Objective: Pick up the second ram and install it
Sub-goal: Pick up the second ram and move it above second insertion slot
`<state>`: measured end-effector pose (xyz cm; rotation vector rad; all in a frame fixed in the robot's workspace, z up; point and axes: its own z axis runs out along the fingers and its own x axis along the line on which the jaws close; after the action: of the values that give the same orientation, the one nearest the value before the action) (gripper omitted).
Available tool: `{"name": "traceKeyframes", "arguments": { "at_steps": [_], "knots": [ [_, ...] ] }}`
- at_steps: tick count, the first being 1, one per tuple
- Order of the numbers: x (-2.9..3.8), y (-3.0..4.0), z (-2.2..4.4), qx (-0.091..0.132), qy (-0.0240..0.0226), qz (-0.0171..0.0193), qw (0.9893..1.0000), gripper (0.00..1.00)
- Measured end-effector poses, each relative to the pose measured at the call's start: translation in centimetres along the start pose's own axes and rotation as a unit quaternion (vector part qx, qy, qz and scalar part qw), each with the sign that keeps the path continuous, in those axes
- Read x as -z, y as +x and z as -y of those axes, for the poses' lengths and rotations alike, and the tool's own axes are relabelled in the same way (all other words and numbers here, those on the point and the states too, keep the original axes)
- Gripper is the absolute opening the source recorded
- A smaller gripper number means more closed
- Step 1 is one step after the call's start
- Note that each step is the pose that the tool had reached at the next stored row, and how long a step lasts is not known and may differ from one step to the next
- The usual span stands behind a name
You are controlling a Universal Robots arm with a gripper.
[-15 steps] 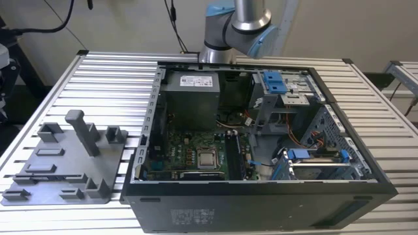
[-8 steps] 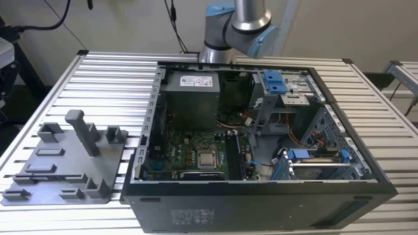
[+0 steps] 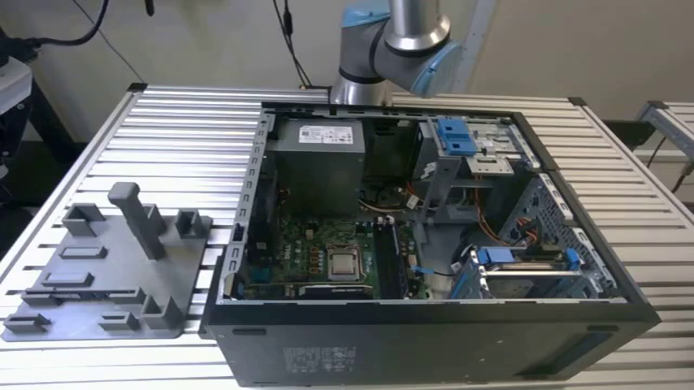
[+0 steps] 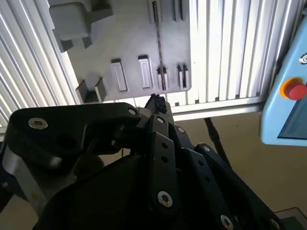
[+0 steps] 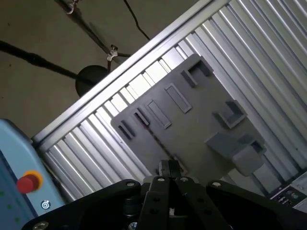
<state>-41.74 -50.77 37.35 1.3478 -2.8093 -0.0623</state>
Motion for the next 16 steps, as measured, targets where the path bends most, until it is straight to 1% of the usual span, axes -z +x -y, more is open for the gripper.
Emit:
{"name": "traceKeyframes", "arguments": {
  "at_steps": [2,4,8,11,13,16],
  "knots": [
    [0.0,0.0,0.0,0.012,0.0001,-0.0006,0.9999,0.11],
    [0.0,0.0,0.0,0.027,0.0006,-0.001,0.9996,0.11],
    [0.01,-0.01,0.0,0.056,0.0047,0.0004,0.9984,0.11],
    [-0.04,-0.03,-0.03,0.076,0.0072,0.0004,0.9971,0.11],
    [-0.05,-0.05,-0.04,0.089,0.0087,-0.001,0.996,0.11],
    [-0.1,-0.08,-0.06,0.108,0.0115,-0.0027,0.9941,0.11]
  ]
}}
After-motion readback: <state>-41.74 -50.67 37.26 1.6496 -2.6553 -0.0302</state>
